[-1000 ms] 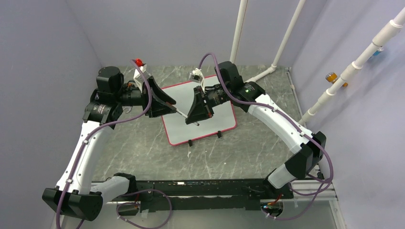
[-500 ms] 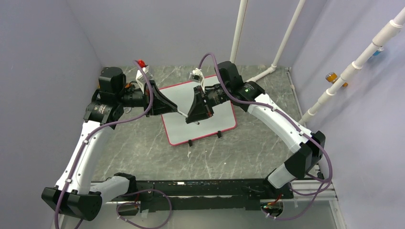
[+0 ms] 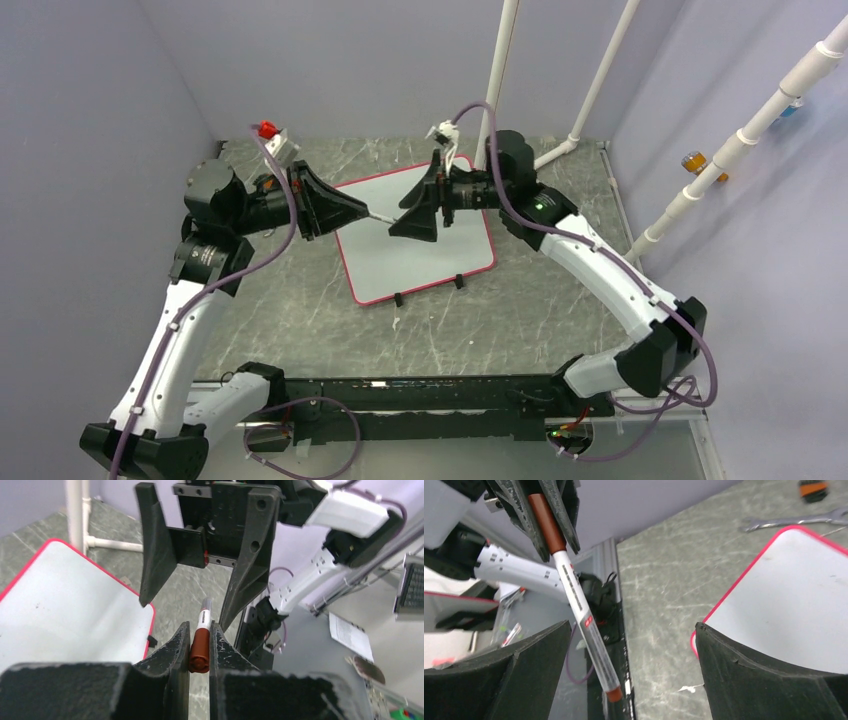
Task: Write a sentence on the whiteboard
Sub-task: Pass from the right arm to the left, then pass from the left arm to the right
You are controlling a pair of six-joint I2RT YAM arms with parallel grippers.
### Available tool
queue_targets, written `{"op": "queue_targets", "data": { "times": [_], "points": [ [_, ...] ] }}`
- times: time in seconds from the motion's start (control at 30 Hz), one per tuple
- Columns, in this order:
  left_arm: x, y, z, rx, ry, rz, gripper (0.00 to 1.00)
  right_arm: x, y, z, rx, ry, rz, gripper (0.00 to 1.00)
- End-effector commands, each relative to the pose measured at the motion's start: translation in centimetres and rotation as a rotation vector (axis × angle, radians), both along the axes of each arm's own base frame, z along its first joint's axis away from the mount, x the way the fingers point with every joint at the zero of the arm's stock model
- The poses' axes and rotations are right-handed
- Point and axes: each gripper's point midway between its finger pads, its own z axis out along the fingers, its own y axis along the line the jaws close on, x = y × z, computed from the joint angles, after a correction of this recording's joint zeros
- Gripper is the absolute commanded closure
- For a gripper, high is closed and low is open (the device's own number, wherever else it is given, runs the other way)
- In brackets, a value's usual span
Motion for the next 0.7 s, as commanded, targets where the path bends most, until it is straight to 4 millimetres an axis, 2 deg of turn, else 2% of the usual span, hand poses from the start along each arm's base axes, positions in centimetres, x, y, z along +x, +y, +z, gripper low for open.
{"op": "queue_targets", "data": {
  "times": [0.0,0.13,0.27,0.47,0.67],
  "points": [
    [1.1,0.5,3.8,-0.128,0.005,0.13,1.0,1.3,-1.2,6.7,0.222,-0.139,-0.126,0.04],
    [2.4,0.7,4.5,-0.213,0.148,0.201,1.0,0.8,-1.7,9.0,0.317,-0.181,-0.123,0.04],
    [3.7,1.0,4.5,-0.304,0.328,0.272,1.0,-0.3,-1.4,10.6,0.34,-0.231,-0.034,0.05],
    [4.3,0.9,5.1,-0.387,0.451,0.274,1.0,0.0,-1.3,12.2,0.35,-0.289,-0.036,0.1],
    [4.4,0.4,5.7,-0.472,0.57,0.213,1.0,0.8,-1.1,12.7,0.343,-0.326,-0.046,0.15]
  ]
}}
